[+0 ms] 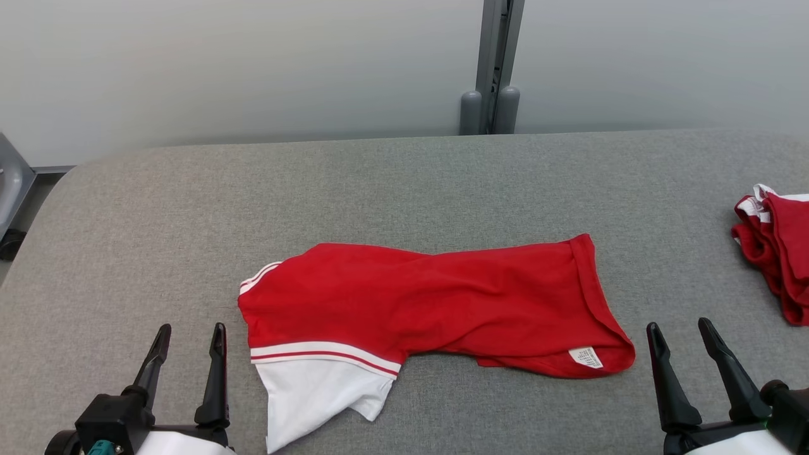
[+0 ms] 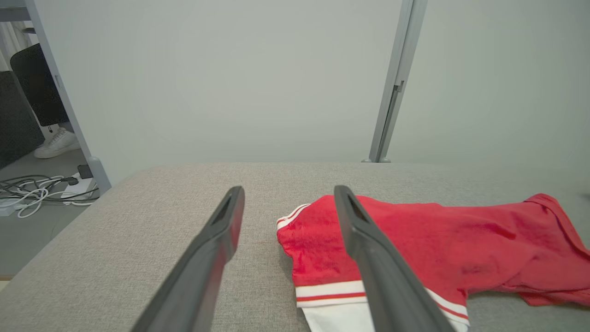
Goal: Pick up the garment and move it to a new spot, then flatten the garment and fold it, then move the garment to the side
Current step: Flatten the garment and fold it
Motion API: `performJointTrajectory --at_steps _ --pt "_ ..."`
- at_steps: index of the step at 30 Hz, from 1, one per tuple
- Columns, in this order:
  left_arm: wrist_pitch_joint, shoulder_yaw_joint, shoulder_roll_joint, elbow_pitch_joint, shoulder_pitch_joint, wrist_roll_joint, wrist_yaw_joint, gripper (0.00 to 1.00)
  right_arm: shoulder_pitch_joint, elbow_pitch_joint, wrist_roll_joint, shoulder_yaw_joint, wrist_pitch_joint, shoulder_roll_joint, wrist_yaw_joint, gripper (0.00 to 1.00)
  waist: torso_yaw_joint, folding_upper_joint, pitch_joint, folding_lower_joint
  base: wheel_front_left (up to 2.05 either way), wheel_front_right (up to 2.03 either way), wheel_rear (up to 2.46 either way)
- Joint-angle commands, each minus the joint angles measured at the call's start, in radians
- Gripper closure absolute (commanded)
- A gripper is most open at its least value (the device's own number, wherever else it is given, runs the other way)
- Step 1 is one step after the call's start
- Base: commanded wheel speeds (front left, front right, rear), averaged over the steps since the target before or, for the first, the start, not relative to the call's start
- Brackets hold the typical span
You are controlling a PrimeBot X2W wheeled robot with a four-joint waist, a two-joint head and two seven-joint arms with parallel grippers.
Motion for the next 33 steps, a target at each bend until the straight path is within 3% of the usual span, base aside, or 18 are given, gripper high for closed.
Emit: performJointTrajectory --at_steps 1,9,18,25,26,27,28,33 --pt "0.001 -0.001 0.003 -0.005 -0.005 0.002 0.005 0.00 -0.010 -0.004 0.007 0.000 0.003 -0.003 0.000 0.00 0.001 0.0000 0.002 0.0000 0.00 0.00 0.00" --pt "0.042 -0.052 -0.018 0.007 -0.027 -0.017 -0.026 0.00 -0.027 -0.007 0.001 0.000 0.008 -0.003 0.000 0.00 0.009 0.0000 0.025 0.0000 0.00 0.00 0.00" --pt "0.165 -0.110 -0.080 0.226 -0.016 -0.134 -0.095 0.00 -0.055 0.000 -0.003 0.008 0.012 -0.003 0.000 0.00 0.000 0.0000 0.078 0.0000 0.00 0.00 0.00" --pt "0.192 -0.115 -0.114 0.330 -0.038 -0.200 -0.143 0.00 -0.061 0.015 0.007 -0.006 0.011 -0.003 0.000 0.00 -0.001 0.0000 0.105 0.0000 0.00 0.00 0.00" --pt "0.193 -0.116 -0.117 0.338 -0.043 -0.208 -0.151 0.13 -0.061 0.022 0.008 -0.011 0.013 -0.003 0.000 0.00 -0.002 0.0000 0.107 0.0000 0.00 0.00 0.00" --pt "0.189 -0.116 -0.122 0.343 -0.046 -0.215 -0.160 0.69 -0.059 0.032 0.010 -0.017 0.015 -0.003 0.000 0.00 -0.002 0.0000 0.109 0.0000 0.00 0.00 0.00" --pt "0.187 -0.117 -0.121 0.350 -0.049 -0.215 -0.165 1.00 -0.058 0.044 0.015 -0.022 0.015 -0.003 0.000 0.00 -0.002 0.0000 0.111 0.0000 0.00 0.00 0.00" --pt "0.170 -0.120 -0.115 0.362 -0.074 -0.201 -0.169 1.00 -0.057 0.116 0.028 -0.048 0.018 -0.003 0.000 0.00 -0.001 0.0000 0.121 0.0000 0.00 0.00 0.00"
